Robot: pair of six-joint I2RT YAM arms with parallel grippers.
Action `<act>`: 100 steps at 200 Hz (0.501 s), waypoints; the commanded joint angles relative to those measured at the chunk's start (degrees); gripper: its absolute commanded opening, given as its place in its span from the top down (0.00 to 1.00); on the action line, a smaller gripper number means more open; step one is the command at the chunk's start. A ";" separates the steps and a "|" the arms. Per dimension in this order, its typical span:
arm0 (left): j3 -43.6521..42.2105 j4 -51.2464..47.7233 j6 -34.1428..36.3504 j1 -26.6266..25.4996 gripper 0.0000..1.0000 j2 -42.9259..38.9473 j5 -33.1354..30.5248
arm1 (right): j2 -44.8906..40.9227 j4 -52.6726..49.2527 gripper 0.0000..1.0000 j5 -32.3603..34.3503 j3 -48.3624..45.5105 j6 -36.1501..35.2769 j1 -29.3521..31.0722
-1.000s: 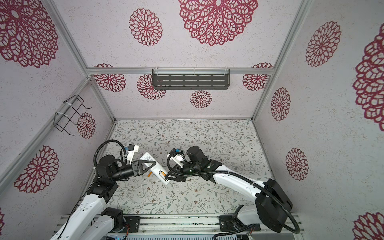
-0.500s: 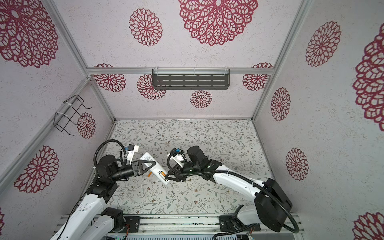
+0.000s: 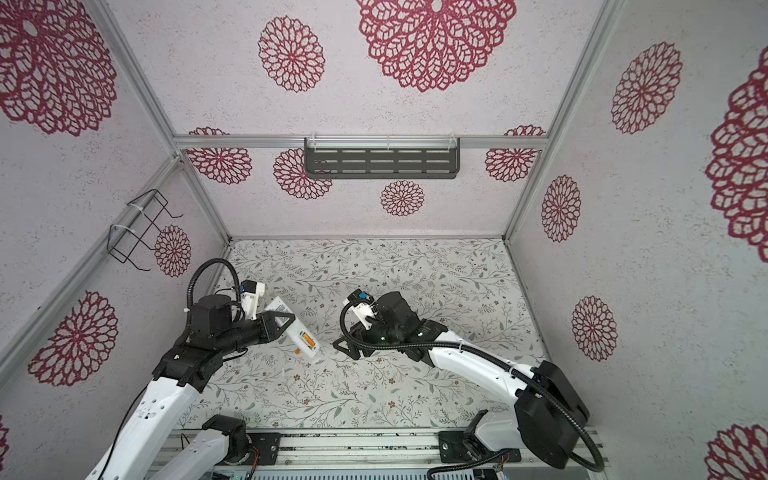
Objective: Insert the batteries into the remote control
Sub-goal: 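Move the right gripper away from the remote toward the second orange battery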
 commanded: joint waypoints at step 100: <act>7.02 -15.38 10.83 0.75 1.00 5.42 -40.44 | 26.78 -15.60 0.06 26.41 27.07 11.83 13.08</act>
